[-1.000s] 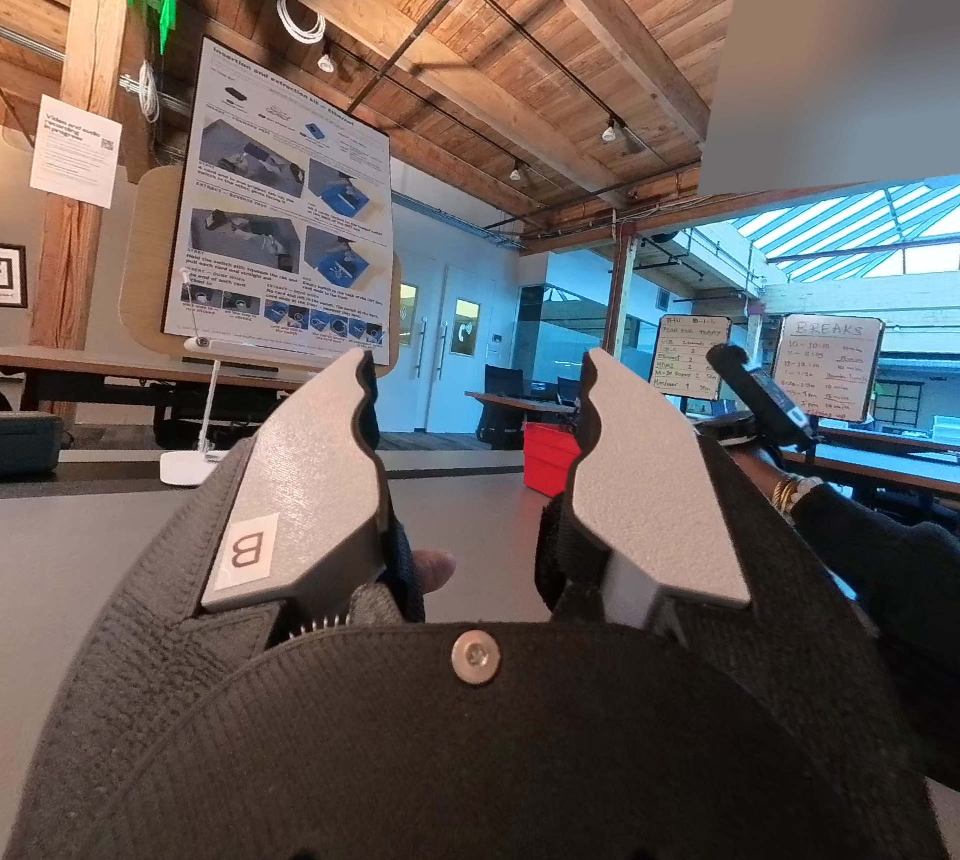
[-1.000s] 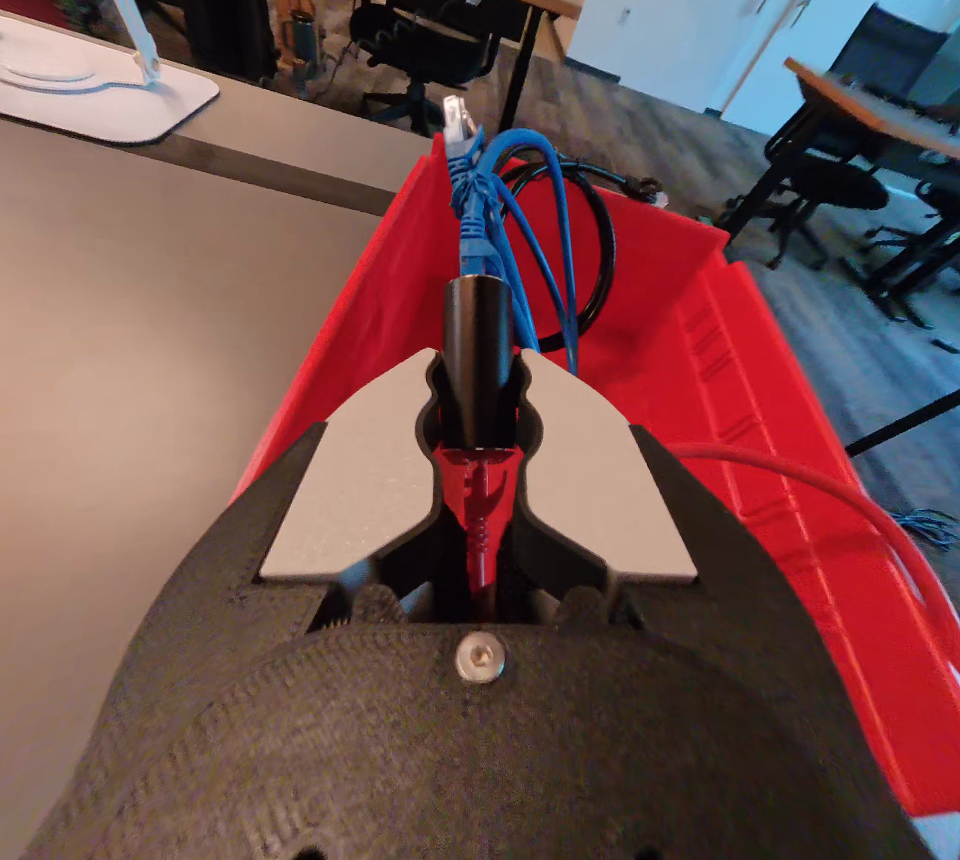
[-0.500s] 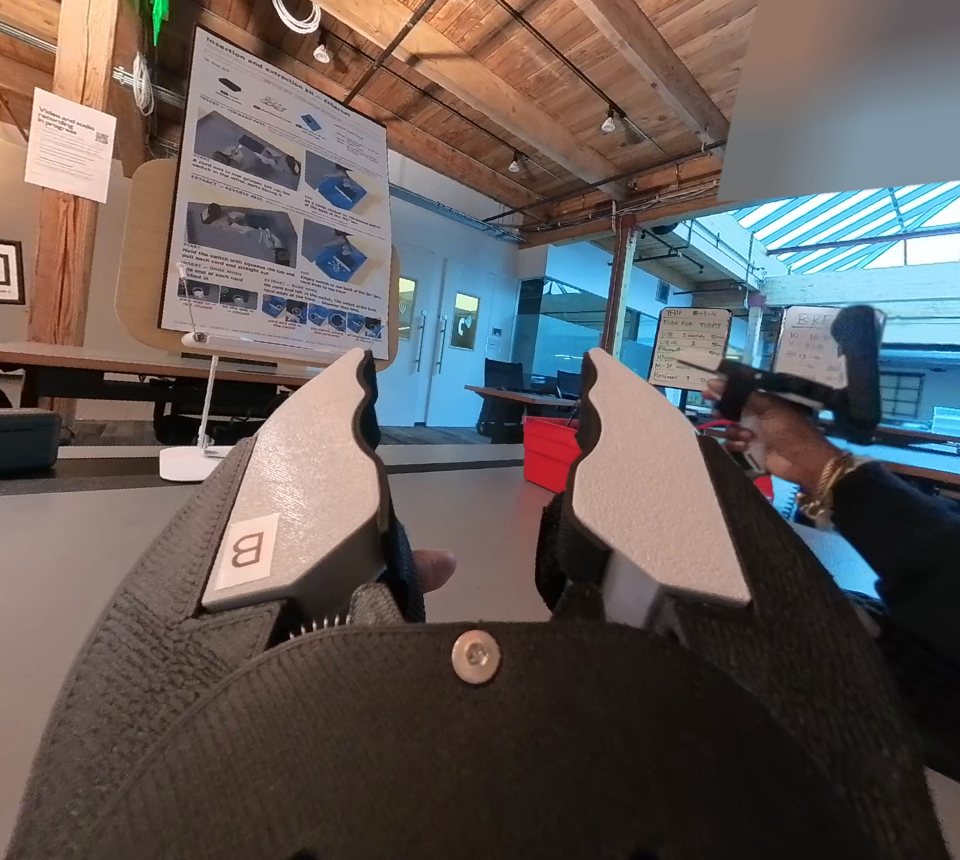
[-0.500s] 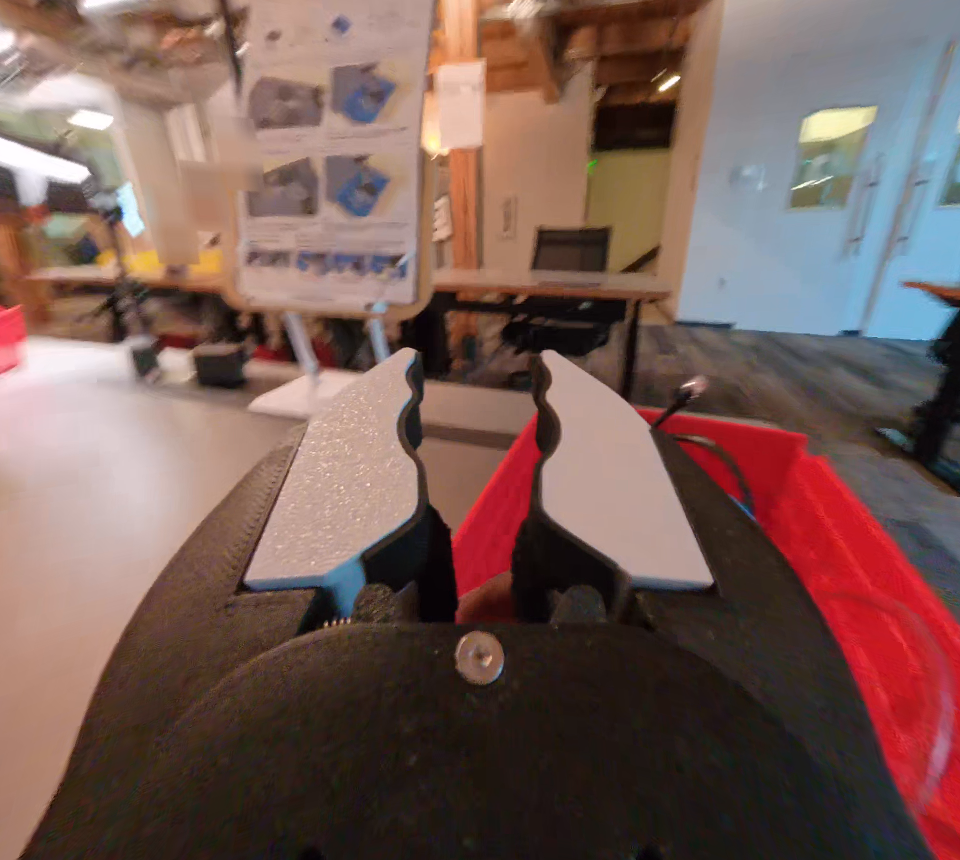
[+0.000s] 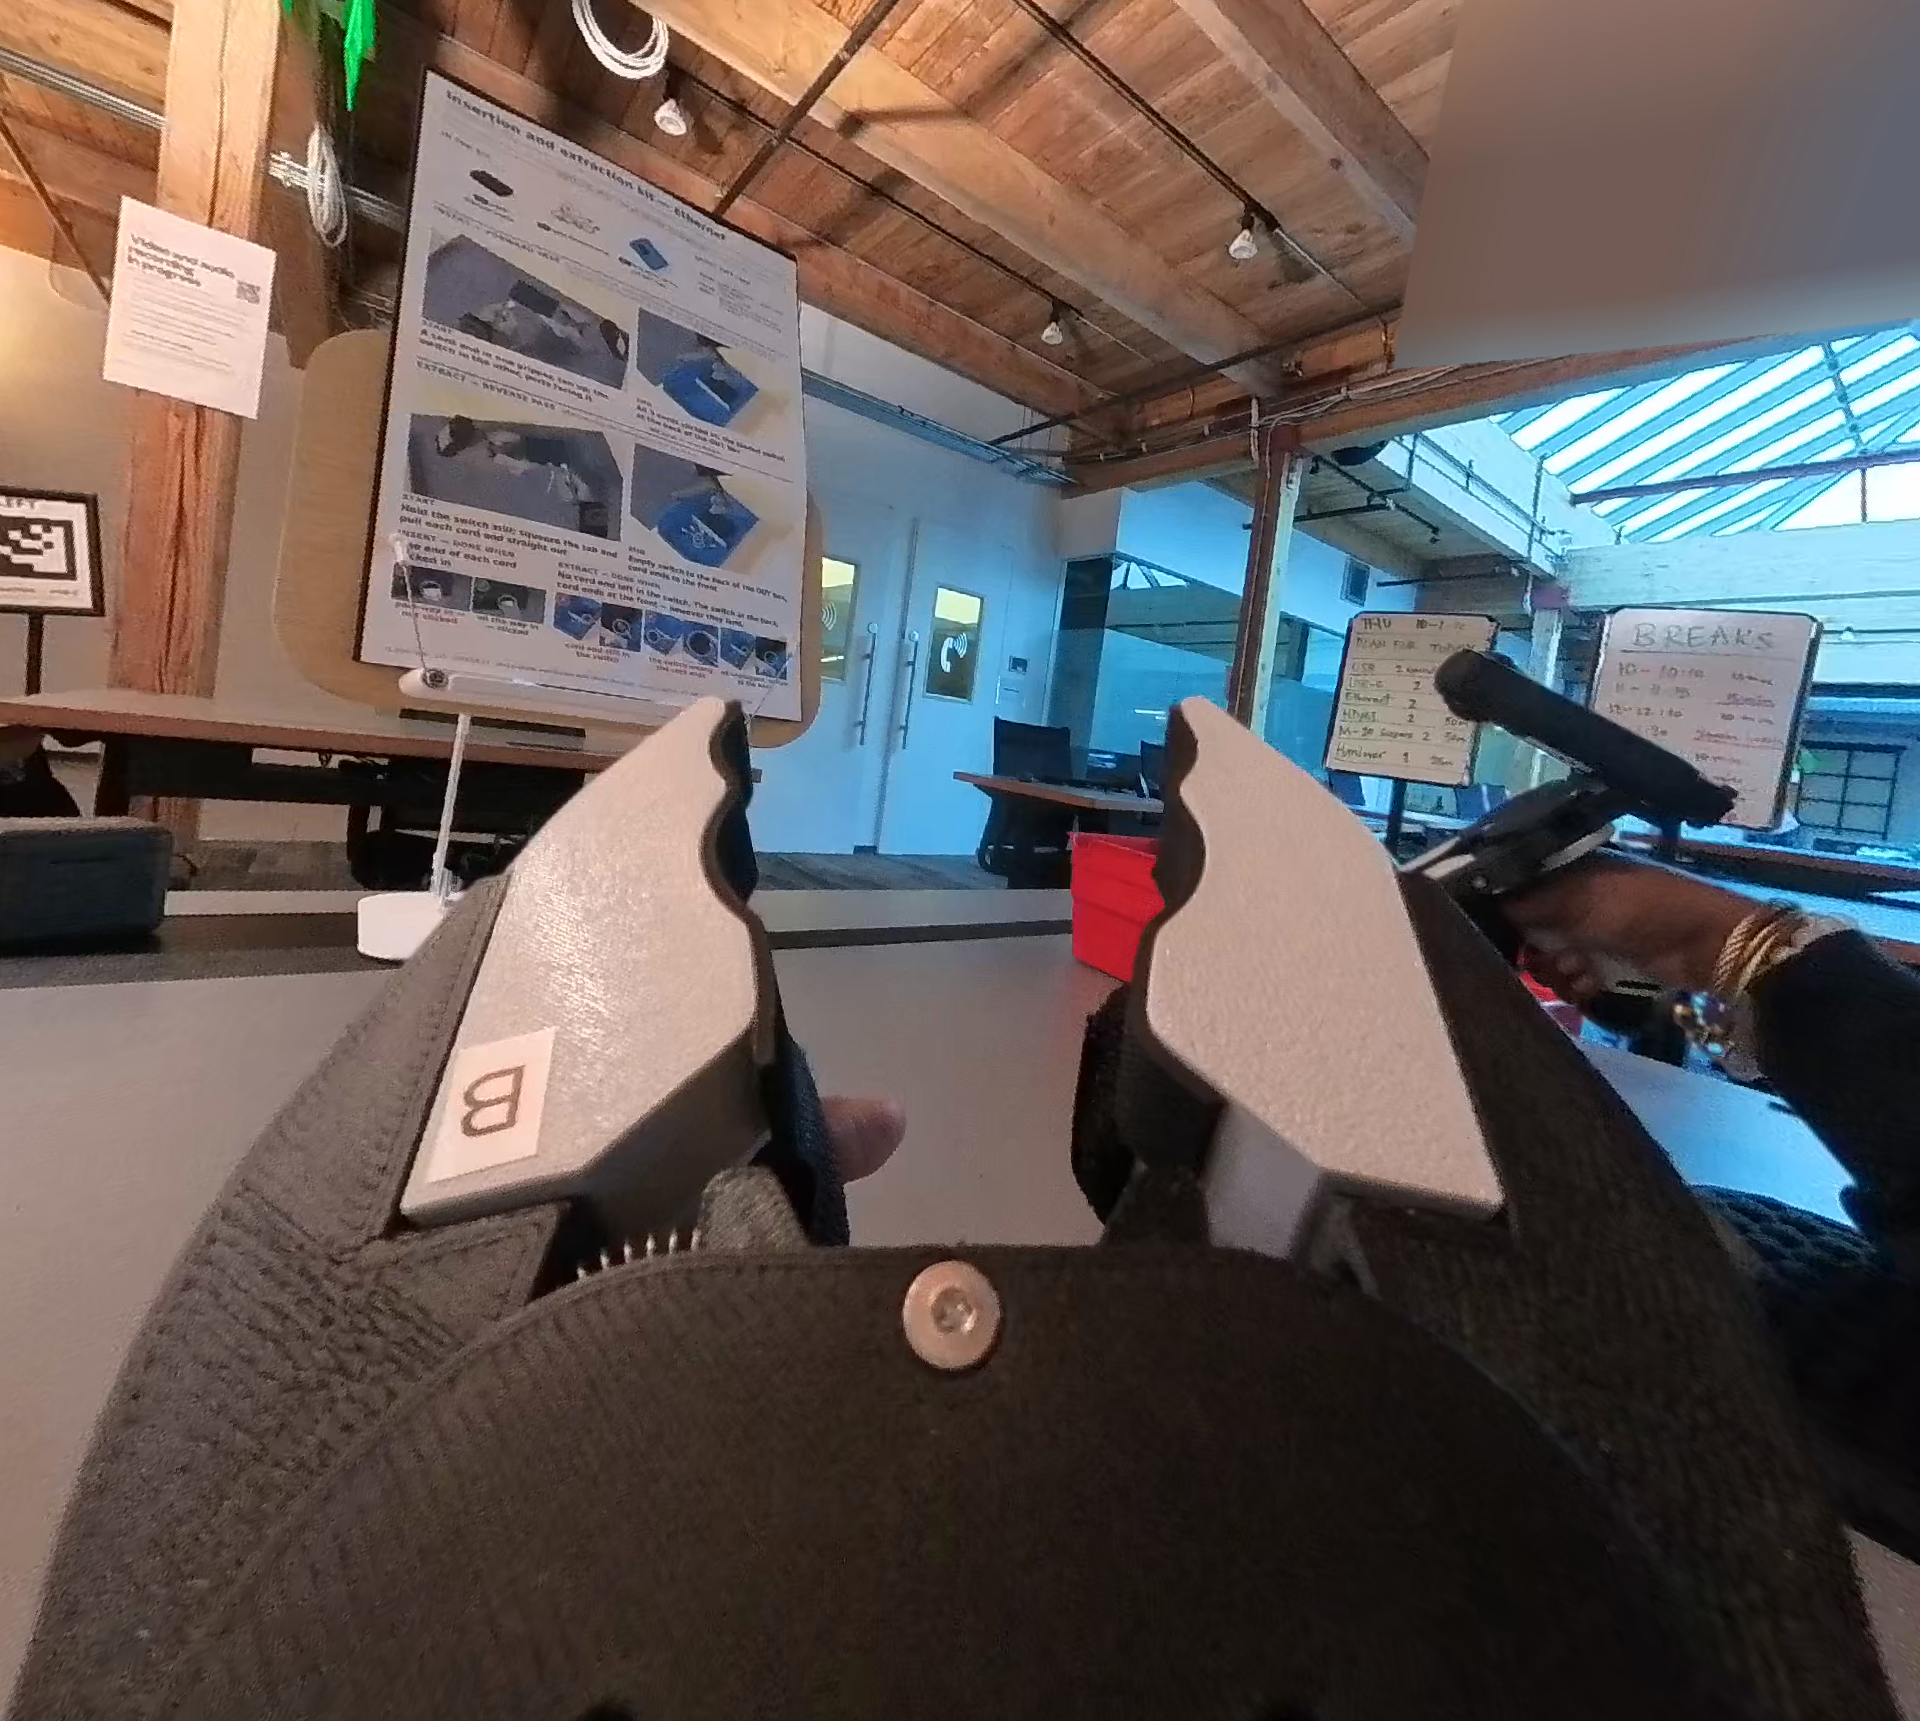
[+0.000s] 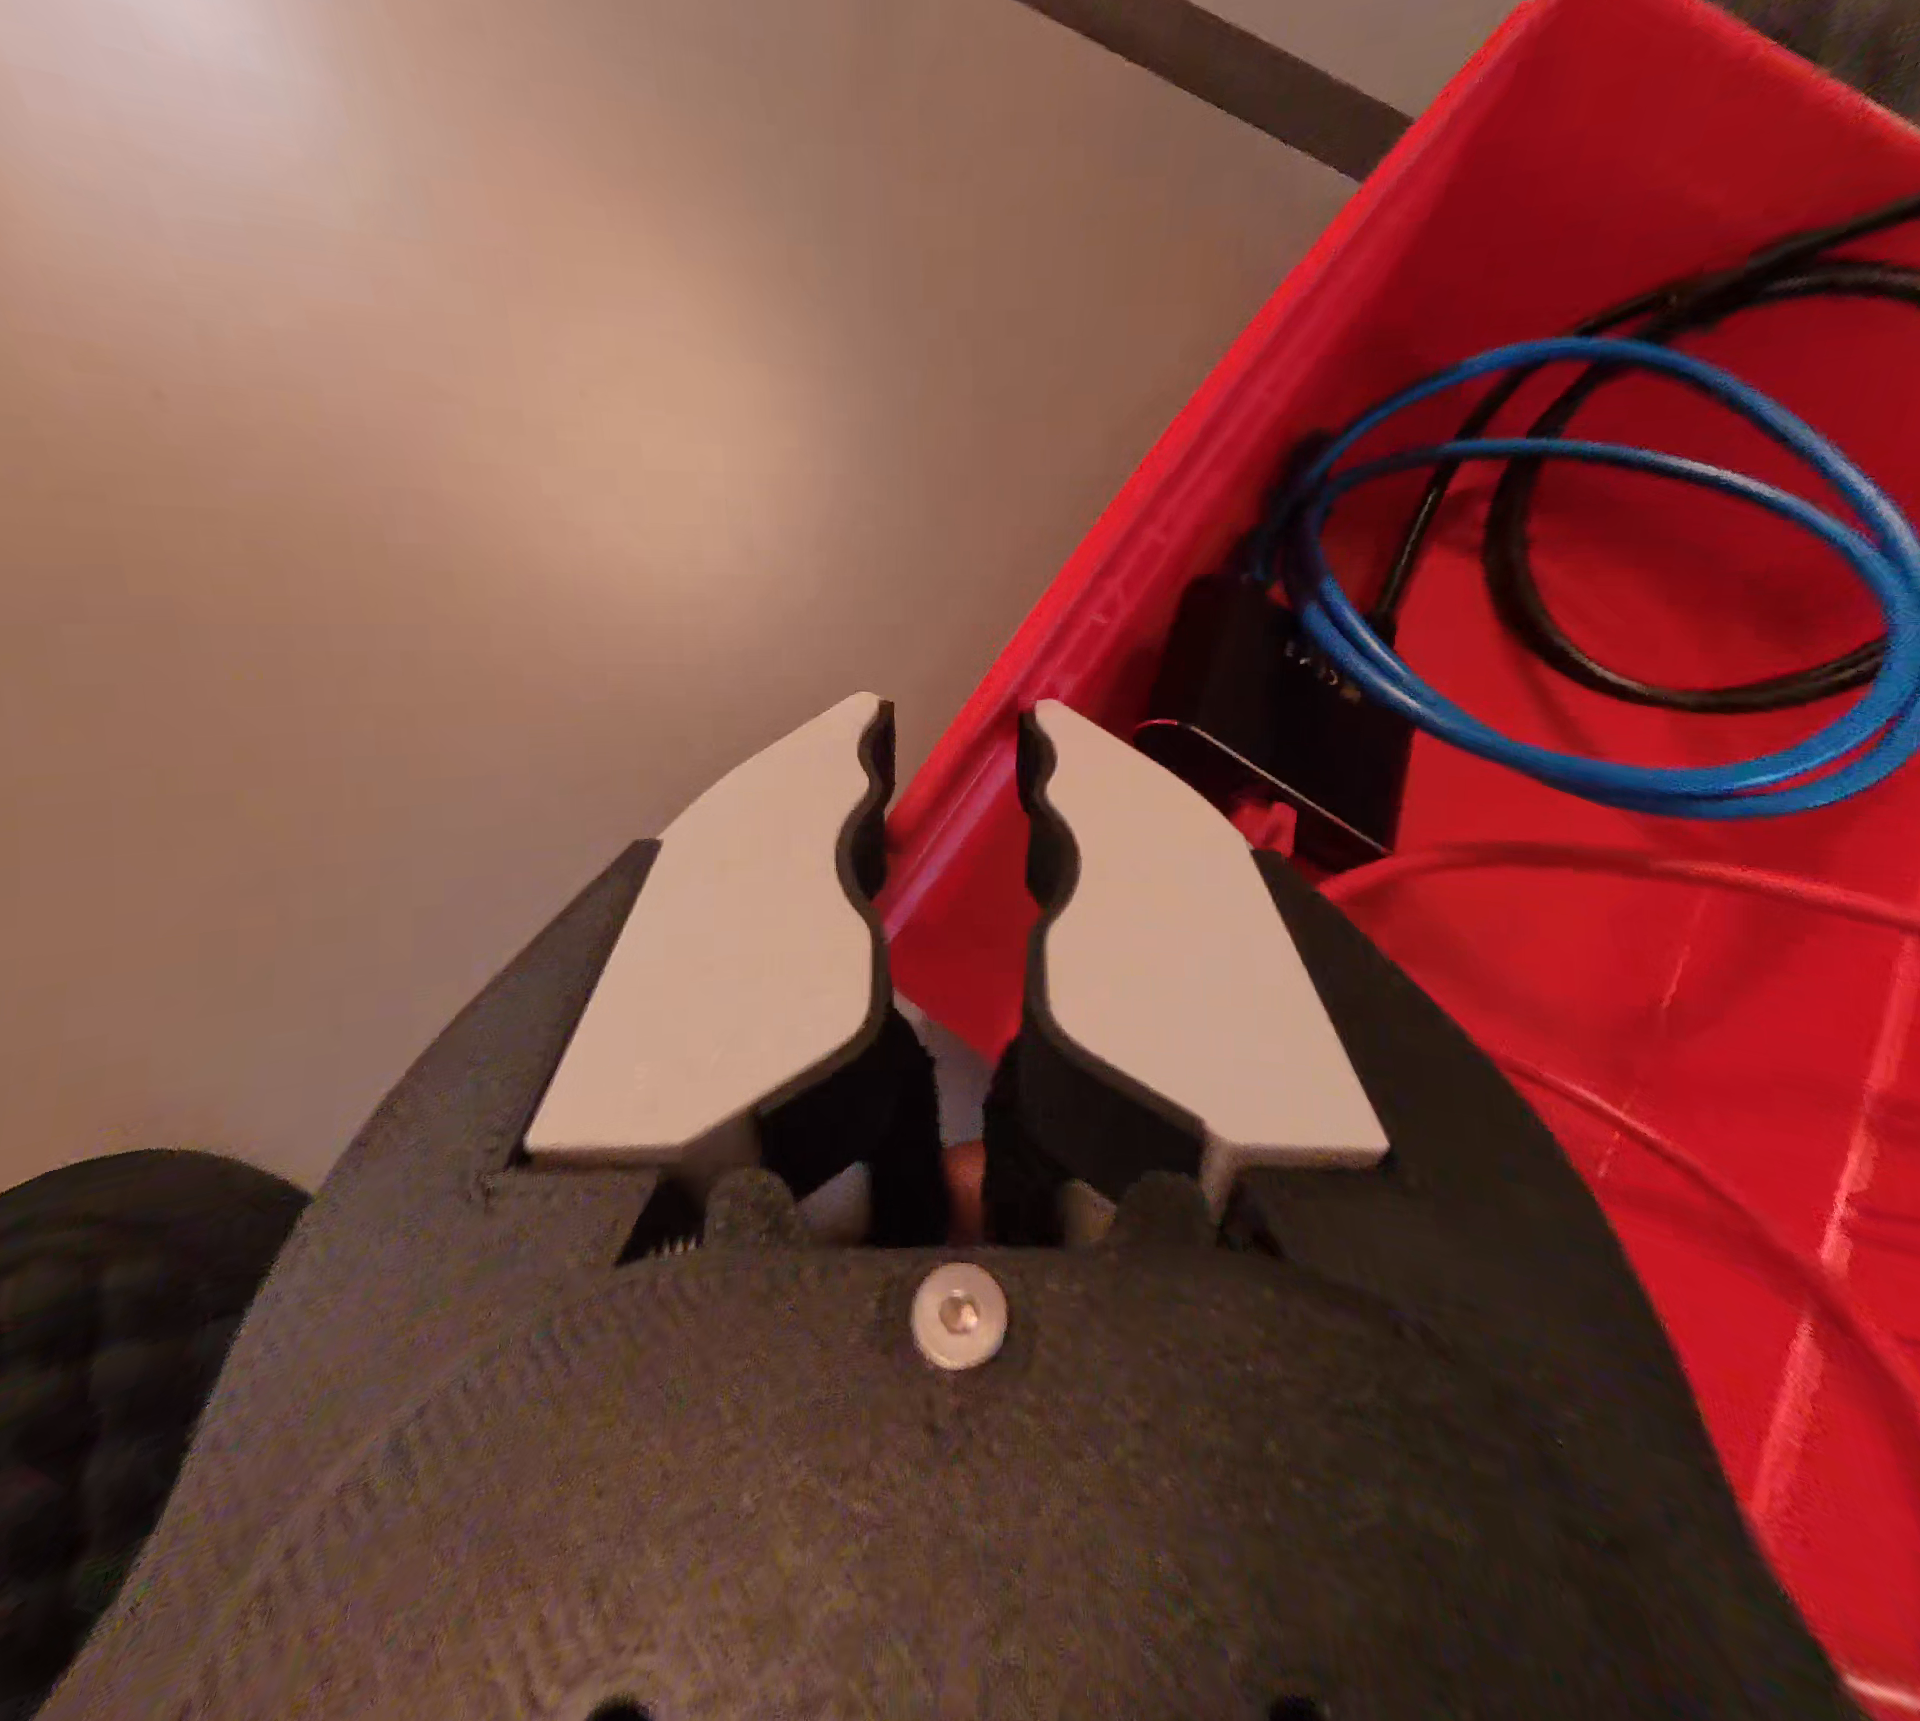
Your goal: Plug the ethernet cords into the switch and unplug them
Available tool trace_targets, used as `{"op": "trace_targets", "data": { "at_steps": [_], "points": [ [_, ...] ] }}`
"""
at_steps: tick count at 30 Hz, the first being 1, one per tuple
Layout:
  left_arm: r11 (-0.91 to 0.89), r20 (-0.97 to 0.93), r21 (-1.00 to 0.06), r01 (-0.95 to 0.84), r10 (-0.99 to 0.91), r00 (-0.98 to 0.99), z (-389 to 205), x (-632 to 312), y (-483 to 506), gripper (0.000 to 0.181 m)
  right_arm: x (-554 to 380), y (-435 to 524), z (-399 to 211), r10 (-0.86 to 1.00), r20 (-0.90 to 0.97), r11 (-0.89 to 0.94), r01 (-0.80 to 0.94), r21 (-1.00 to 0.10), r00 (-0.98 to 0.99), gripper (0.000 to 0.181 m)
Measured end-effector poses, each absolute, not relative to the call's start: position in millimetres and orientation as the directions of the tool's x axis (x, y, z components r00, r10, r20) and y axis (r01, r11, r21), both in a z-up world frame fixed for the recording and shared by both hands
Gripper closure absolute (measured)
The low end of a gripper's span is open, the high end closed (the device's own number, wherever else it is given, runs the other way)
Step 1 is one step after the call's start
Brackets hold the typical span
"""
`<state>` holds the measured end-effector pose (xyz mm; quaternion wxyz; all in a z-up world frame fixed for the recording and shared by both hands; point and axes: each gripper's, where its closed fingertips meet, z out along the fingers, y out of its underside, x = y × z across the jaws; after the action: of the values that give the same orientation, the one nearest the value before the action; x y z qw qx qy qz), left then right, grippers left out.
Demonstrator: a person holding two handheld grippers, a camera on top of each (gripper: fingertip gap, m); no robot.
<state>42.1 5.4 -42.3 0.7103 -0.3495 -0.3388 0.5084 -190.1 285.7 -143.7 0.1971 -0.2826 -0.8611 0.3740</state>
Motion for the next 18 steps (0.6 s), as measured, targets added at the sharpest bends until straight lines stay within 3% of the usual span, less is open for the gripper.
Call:
{"op": "trace_targets", "data": {
  "at_steps": [4,18],
  "points": [
    [0.22,0.109,-0.847,-0.484,0.963,0.247,-42.8,40.8,7.3,0.106,-189.6,267.4,-145.0,0.581,0.276,0.664,0.249,-0.705,-0.766,0.159],
    [0.194,0.09,-0.859,-0.473,0.968,0.234,-44.8,36.9,8.4,0.106,-116.2,164.5,-144.8,0.424,0.346,0.722,0.082,-0.686,-0.837,0.157]
  ]
}}
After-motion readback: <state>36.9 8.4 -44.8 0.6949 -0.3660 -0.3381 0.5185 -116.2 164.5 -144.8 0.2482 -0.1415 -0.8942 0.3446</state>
